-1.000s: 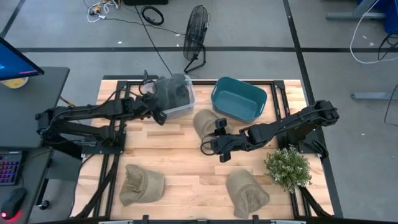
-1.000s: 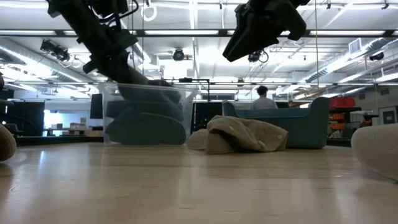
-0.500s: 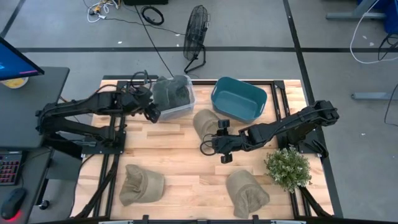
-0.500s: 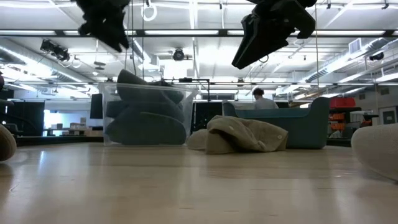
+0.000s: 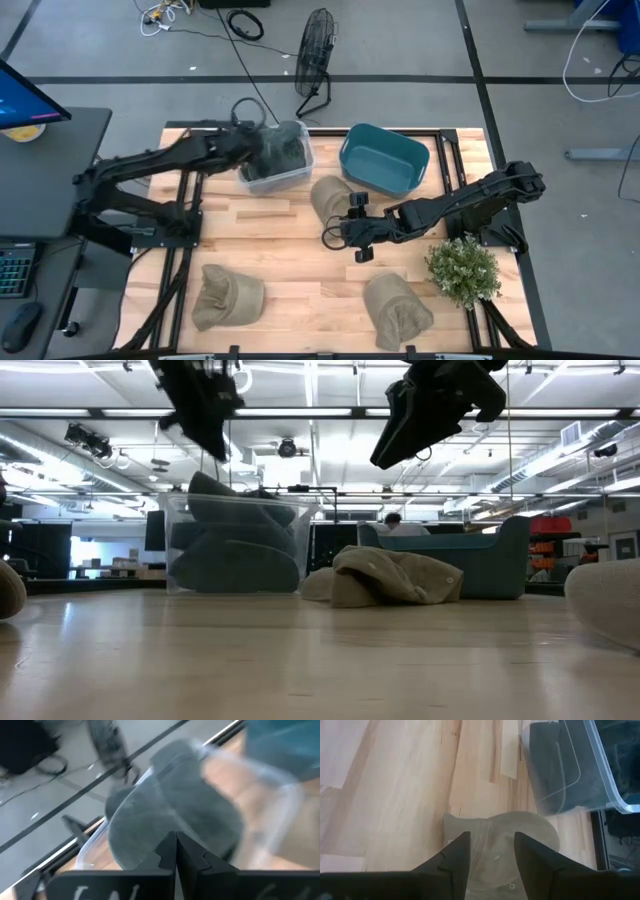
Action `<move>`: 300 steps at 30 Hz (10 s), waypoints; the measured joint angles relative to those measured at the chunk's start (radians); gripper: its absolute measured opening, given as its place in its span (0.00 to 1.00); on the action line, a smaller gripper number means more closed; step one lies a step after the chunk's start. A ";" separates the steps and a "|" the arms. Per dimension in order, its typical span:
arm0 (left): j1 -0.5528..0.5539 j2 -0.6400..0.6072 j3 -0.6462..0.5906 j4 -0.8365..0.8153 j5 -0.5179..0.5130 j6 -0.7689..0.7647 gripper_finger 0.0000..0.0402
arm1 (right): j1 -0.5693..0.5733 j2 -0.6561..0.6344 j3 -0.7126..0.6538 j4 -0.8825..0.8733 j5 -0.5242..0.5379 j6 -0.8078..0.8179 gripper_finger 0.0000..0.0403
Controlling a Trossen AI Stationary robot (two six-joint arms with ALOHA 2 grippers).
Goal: Pick & Place hat
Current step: Put the blue cap into the transparent bin, then put the top brown cap into the blue bin, then put the right brown cap into the blue bin
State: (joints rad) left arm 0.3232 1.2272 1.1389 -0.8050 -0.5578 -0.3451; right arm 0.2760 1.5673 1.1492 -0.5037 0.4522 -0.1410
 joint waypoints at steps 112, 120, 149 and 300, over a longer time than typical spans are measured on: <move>-0.526 0.088 0.124 -0.105 0.025 0.015 0.34 | -0.436 0.280 0.003 0.109 -0.280 -0.250 0.05; -0.526 0.088 0.124 -0.103 0.026 -0.043 0.34 | -0.342 0.231 0.130 -0.131 -0.258 -0.118 0.02; -0.529 0.088 0.124 -0.097 0.026 -0.097 0.34 | -0.537 0.031 0.326 -0.735 0.273 -0.062 0.01; -0.529 0.088 0.124 -0.060 0.026 -0.131 0.34 | 0.222 0.132 -0.153 -0.062 -0.311 -0.231 0.33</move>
State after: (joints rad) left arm -0.2060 1.3154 1.2625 -0.8651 -0.5316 -0.4763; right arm 0.4979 1.6997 0.9962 -0.5656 0.1414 -0.3717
